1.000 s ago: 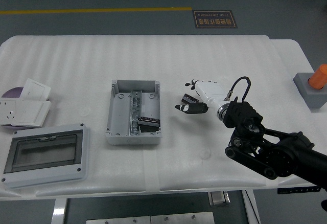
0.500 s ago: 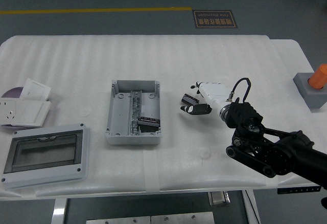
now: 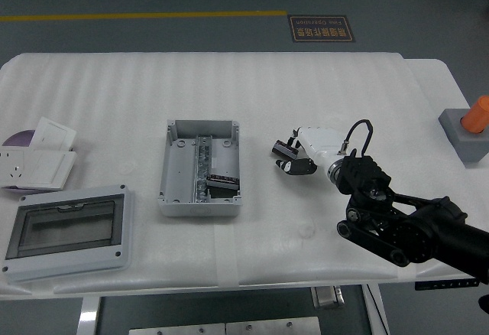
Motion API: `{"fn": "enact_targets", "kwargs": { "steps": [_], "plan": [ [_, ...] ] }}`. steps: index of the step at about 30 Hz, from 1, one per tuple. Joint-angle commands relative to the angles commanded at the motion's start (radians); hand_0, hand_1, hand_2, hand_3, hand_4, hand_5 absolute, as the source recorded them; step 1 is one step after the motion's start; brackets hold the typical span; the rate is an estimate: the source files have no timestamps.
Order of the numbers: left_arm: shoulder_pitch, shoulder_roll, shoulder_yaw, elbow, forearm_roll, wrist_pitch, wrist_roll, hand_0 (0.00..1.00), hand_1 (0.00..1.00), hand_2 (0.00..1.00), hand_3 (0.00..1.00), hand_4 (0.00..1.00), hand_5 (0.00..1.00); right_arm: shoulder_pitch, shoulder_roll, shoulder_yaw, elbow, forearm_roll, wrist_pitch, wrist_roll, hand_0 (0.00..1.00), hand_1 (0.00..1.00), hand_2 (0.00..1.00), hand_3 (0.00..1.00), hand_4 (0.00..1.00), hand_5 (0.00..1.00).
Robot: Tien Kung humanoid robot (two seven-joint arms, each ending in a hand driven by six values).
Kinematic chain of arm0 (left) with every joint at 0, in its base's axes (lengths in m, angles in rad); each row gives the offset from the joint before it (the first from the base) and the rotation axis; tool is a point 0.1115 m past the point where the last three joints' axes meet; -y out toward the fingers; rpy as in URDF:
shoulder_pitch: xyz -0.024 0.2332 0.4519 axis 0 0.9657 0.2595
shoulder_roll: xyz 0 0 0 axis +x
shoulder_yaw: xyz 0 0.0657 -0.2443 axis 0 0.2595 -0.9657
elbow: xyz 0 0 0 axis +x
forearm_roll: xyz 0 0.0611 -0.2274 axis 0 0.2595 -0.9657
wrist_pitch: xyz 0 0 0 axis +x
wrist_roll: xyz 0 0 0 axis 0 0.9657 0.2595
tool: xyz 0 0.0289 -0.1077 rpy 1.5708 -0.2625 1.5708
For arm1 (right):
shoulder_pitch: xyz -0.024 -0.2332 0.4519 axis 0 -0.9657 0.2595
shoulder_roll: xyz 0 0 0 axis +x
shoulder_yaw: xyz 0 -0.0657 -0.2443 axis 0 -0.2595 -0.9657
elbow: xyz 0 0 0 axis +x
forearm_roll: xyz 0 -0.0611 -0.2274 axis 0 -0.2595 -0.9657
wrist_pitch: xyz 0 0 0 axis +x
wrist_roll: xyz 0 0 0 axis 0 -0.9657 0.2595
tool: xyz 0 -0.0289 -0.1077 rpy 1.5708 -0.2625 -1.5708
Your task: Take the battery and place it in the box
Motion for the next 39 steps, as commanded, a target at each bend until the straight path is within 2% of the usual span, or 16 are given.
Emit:
{"fn": "enact_targets", "kwargs": {
  "steps": [3, 4, 9, 10, 15, 16, 21, 22, 27, 28, 39],
  "plan": [
    [-0.001, 0.0, 0.005, 0.0, -0.004, -0.001, -0.003, 0.58, 0.636, 0.521, 0.546, 0.615, 0.248, -0.002, 0.003, -0.004, -0.005, 0.0, -0.012, 0.003, 0.495, 0.535, 0.479, 0.629, 0.726, 0.473],
    [-0.001, 0.0, 0.005, 0.0, -0.004, -0.001, -0.004, 0.581, 0.636, 0.521, 0.546, 0.619, 0.253, -0.002, 0.003, -0.006, -0.007, 0.001, -0.015, 0.004, 0.456, 0.495, 0.441, 0.615, 0.7, 0.455],
    [-0.001, -0.001, 0.002, 0.0, -0.001, -0.001, -0.005, 0.581, 0.636, 0.521, 0.546, 0.619, 0.253, -0.004, 0.008, -0.013, -0.013, 0.001, -0.033, 0.004, 0.456, 0.495, 0.441, 0.615, 0.7, 0.455],
    [-0.001, -0.001, 0.001, 0.0, 0.0, -0.001, -0.005, 0.581, 0.636, 0.521, 0.547, 0.625, 0.261, -0.004, 0.009, -0.014, -0.014, 0.001, -0.036, 0.004, 0.443, 0.474, 0.414, 0.618, 0.64, 0.395],
    [0.0, 0.0, 0.003, 0.0, -0.002, -0.001, -0.007, 0.581, 0.636, 0.521, 0.547, 0.625, 0.261, -0.007, 0.013, -0.019, -0.022, 0.003, -0.05, 0.005, 0.443, 0.474, 0.414, 0.618, 0.64, 0.395],
    [0.0, 0.0, 0.003, 0.0, -0.002, -0.001, -0.007, 0.581, 0.636, 0.521, 0.547, 0.631, 0.268, -0.008, 0.014, -0.02, -0.024, 0.005, -0.054, 0.006, 0.411, 0.458, 0.387, 0.649, 0.426, 0.211],
    [-0.001, -0.001, 0.004, 0.0, -0.002, -0.001, -0.008, 0.581, 0.636, 0.521, 0.547, 0.631, 0.268, -0.009, 0.019, -0.022, -0.029, 0.012, -0.072, 0.011, 0.411, 0.458, 0.387, 0.649, 0.426, 0.211],
    [-0.001, -0.001, 0.004, 0.0, -0.002, -0.001, -0.009, 0.58, 0.636, 0.522, 0.548, 0.635, 0.275, -0.009, 0.02, -0.023, -0.03, 0.014, -0.076, 0.012, 0.4, 0.456, 0.366, 0.664, 0.359, 0.156],
    [-0.001, -0.001, 0.001, 0.0, -0.002, -0.001, -0.009, 0.58, 0.636, 0.522, 0.548, 0.635, 0.275, -0.011, 0.023, -0.029, -0.034, 0.019, -0.094, 0.02, 0.4, 0.456, 0.366, 0.664, 0.359, 0.156],
    [-0.001, -0.001, 0.001, 0.0, -0.002, -0.001, -0.009, 0.58, 0.636, 0.524, 0.55, 0.64, 0.277, -0.012, 0.024, -0.03, -0.035, 0.021, -0.099, 0.022, 0.391, 0.449, 0.362, 0.664, 0.325, 0.141],
    [-0.001, -0.002, -0.007, 0.0, 0.003, -0.001, -0.009, 0.58, 0.636, 0.525, 0.551, 0.645, 0.281, -0.02, 0.019, -0.031, -0.024, 0.042, -0.134, 0.045, 0.388, 0.44, 0.358, 0.662, 0.327, 0.148]
  ]
}}
